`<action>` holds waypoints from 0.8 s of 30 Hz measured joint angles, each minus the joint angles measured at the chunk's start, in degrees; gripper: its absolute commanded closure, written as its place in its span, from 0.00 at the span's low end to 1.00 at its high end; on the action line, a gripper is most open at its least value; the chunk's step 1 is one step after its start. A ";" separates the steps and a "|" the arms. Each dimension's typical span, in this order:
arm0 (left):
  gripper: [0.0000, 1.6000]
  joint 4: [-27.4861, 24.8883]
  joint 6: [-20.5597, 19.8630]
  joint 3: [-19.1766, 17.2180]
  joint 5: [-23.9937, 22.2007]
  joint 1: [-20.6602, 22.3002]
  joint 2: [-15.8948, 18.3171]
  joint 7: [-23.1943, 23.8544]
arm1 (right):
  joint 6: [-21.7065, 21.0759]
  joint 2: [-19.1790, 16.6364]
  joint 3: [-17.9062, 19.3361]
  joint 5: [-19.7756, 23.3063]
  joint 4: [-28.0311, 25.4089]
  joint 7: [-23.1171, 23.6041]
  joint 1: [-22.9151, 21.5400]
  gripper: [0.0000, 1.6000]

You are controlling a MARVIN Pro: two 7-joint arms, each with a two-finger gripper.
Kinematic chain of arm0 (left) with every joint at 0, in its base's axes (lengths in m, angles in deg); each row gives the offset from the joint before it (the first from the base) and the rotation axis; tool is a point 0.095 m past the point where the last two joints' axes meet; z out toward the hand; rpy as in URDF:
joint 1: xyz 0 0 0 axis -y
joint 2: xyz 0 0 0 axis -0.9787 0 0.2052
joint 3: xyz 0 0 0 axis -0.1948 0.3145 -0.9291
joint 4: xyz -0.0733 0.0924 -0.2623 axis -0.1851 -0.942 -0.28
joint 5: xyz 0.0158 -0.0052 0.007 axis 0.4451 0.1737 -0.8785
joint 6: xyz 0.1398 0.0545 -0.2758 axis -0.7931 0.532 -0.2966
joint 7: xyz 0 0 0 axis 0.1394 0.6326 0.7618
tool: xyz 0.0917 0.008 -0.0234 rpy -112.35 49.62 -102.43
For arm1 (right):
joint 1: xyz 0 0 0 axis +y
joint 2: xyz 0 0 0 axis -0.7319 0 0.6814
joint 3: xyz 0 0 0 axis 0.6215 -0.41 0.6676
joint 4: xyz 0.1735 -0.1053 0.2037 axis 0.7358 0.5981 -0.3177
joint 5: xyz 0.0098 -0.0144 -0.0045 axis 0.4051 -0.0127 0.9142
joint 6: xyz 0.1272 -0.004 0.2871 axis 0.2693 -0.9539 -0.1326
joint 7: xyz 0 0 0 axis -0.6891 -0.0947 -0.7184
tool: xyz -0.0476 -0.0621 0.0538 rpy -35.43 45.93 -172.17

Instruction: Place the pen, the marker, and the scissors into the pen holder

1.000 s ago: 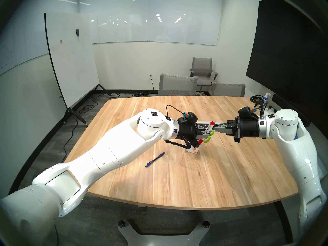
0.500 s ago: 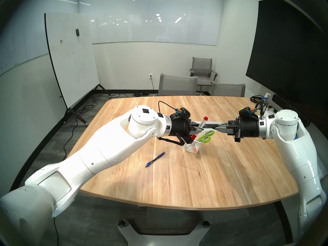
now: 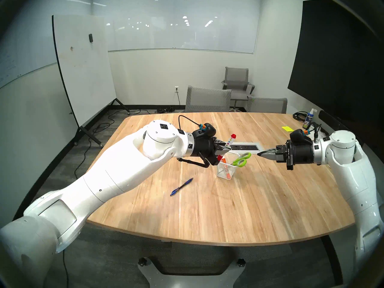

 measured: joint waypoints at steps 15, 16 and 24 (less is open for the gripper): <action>1.00 1.92 -1.40 0.10 0.08 3.05 -1.83 1.77 | 4.30 -1.59 1.29 -0.11 6.65 4.41 1.46 1.00; 1.00 2.06 -1.44 0.10 0.10 3.28 -1.92 1.88 | 4.56 -1.59 1.22 -0.18 6.96 4.57 1.45 1.00; 1.00 1.95 -1.47 0.02 0.36 3.86 -2.06 2.14 | 5.43 -1.53 0.88 -0.55 7.50 5.01 1.42 1.00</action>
